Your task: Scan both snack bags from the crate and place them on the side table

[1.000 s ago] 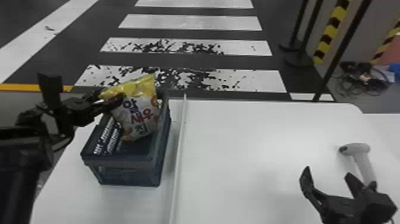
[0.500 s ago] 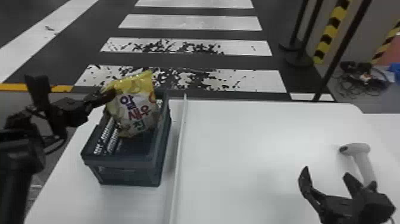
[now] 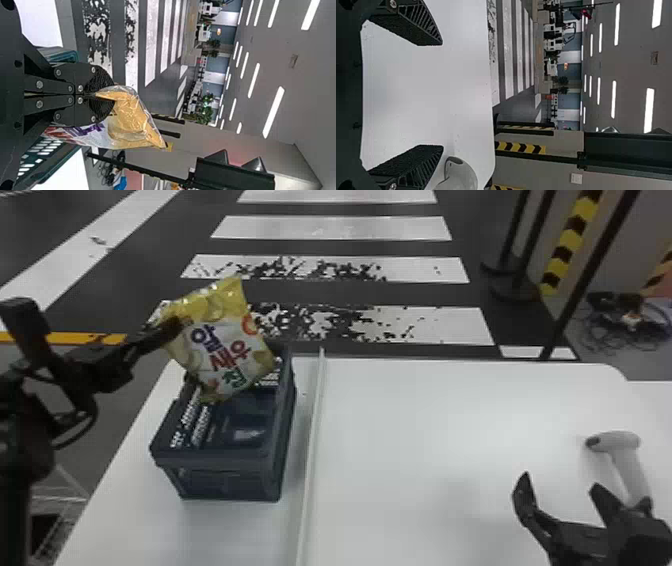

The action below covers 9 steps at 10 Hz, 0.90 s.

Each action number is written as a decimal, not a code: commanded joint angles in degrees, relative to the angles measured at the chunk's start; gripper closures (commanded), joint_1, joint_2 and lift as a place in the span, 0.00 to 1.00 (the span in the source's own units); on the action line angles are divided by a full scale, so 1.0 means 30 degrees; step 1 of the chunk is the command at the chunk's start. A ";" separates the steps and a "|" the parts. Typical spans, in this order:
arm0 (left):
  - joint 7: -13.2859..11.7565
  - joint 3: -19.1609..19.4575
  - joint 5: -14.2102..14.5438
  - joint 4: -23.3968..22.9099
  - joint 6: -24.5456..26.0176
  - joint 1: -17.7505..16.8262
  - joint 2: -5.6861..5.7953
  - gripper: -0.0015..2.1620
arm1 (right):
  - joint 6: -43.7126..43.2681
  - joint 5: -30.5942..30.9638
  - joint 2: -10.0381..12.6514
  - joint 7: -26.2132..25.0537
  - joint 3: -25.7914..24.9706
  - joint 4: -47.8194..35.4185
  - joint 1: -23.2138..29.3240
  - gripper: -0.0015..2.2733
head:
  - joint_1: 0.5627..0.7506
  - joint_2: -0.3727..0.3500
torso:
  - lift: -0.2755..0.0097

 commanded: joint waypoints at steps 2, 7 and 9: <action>0.0081 0.0702 0.1099 -0.2426 0.1720 0.0331 -0.0014 0.99 | 0.0151 0.0000 0.0015 -0.0001 0.0055 0.0029 -0.0029 0.03 | 0.70 0.60 | 0.63; -0.0094 0.2430 0.6665 -0.3921 0.4240 0.0888 -0.1303 0.99 | 0.0268 0.0117 0.0015 -0.0001 0.0084 0.0029 -0.0029 0.03 | 0.70 0.60 | 0.63; -0.0153 0.2840 0.8481 -0.3921 0.5001 0.0946 -0.2006 0.99 | 0.0210 0.0088 0.0015 -0.0030 -0.0150 0.0000 0.0059 0.03 | 0.70 0.57 | 0.63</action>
